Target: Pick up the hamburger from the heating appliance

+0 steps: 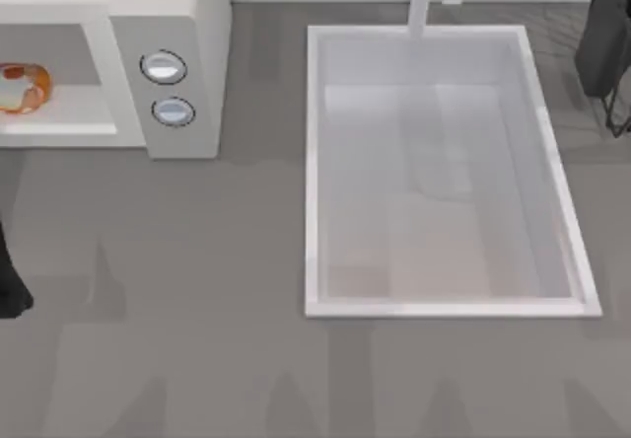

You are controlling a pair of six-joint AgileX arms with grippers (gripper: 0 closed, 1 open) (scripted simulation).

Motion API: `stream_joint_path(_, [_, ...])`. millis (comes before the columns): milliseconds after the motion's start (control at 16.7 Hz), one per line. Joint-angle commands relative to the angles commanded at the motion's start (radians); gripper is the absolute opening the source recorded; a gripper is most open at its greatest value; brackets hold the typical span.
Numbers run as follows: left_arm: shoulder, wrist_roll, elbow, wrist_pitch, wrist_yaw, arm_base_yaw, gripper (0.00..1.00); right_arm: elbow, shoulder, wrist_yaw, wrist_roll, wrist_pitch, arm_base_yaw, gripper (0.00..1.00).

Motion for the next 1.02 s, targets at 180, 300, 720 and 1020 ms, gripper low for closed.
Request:
stream_joint_path(180, [0.216, 0.007, 0.098, 0.104, 0.018, 0.015, 1.0, 0.0, 0.0, 0.0, 0.0, 0.0, 0.0, 1.0])
stream_joint_path(300, [0.404, 0.013, 0.178, 0.191, 0.034, 0.028, 1.0, 0.0, 0.0, 0.0, 0.0, 0.0, 0.0, 1.0])
stream_joint_path(720, [1.203, 0.037, 0.504, 0.538, 0.095, 0.079, 1.0, 0.0, 0.0, 0.0, 0.0, 0.0, 0.0, 1.0])
stream_joint_path(1020, [1.766, 0.053, 0.724, 0.774, 0.137, 0.113, 1.0, 0.0, 0.0, 0.0, 0.0, 0.0, 0.0, 1.0])
